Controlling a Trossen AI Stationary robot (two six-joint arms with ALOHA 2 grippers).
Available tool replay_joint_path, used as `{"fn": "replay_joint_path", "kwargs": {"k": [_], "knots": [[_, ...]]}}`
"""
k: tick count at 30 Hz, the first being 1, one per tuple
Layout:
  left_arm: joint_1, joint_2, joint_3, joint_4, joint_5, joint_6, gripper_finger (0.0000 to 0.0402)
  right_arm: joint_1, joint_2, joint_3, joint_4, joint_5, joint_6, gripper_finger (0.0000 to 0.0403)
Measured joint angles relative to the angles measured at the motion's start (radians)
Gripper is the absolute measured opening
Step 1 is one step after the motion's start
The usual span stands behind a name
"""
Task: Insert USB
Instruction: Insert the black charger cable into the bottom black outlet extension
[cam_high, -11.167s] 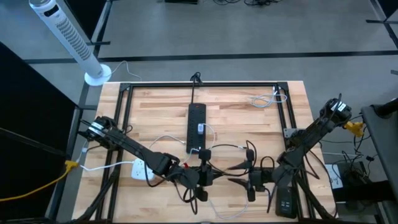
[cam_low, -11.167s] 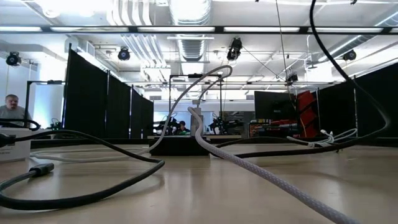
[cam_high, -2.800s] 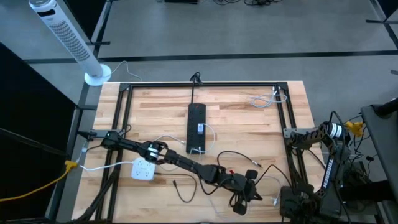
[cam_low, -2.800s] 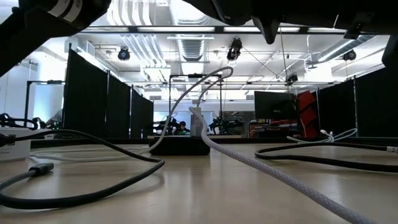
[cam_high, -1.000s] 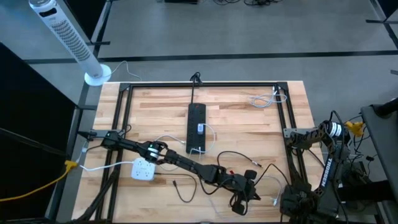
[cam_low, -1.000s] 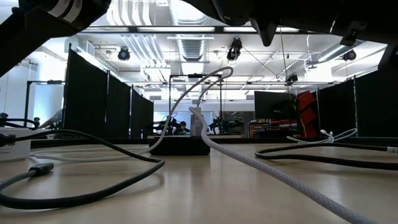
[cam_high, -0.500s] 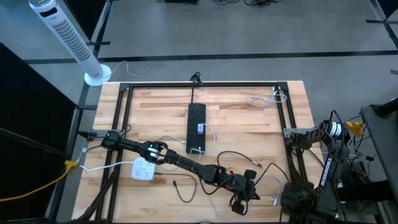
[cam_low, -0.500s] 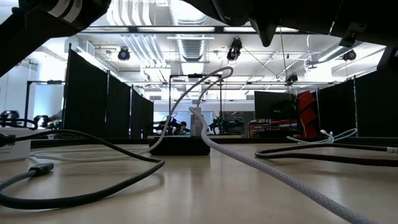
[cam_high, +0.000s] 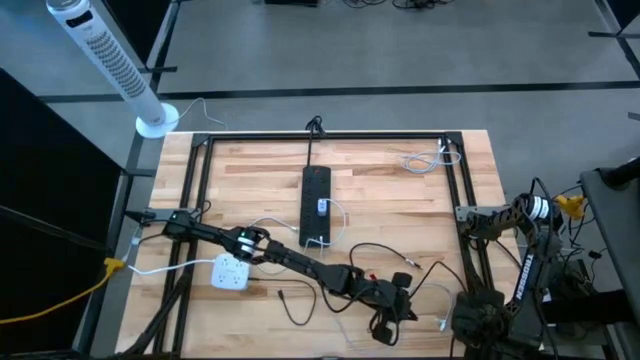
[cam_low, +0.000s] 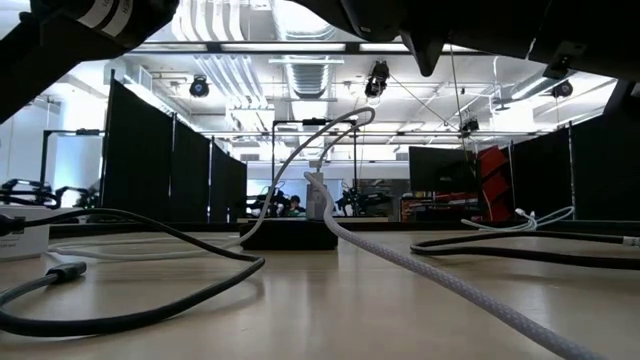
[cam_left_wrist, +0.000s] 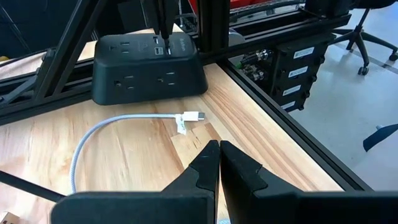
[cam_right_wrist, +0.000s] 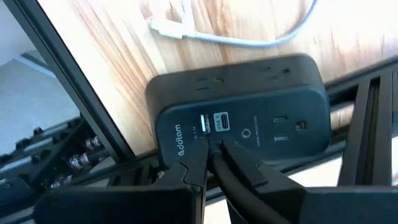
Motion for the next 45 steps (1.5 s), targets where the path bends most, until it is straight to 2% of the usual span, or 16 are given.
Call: {"fn": "replay_joint_path", "kwargs": {"k": [26, 30, 34, 45], "knots": [[0.0, 0.0, 0.0, -0.013, -0.023, 0.008, 0.0, -0.001, 0.003, -0.004, 0.011, 0.282, -0.046, 0.0017], [0.0, 0.0, 0.0, -0.013, -0.023, 0.008, 0.0, -0.001, 0.003, -0.004, 0.009, 0.29, -0.044, 0.0017], [0.0, -0.001, 0.0, -0.014, -0.023, 0.008, 0.0, 0.005, 0.003, 0.0, 0.006, 0.336, -0.021, 0.0017], [0.0, -0.002, 0.0, -0.022, -0.023, 0.018, 0.0, 0.06, 0.009, -0.006, 0.006, 0.366, 0.163, 0.0017]]}}
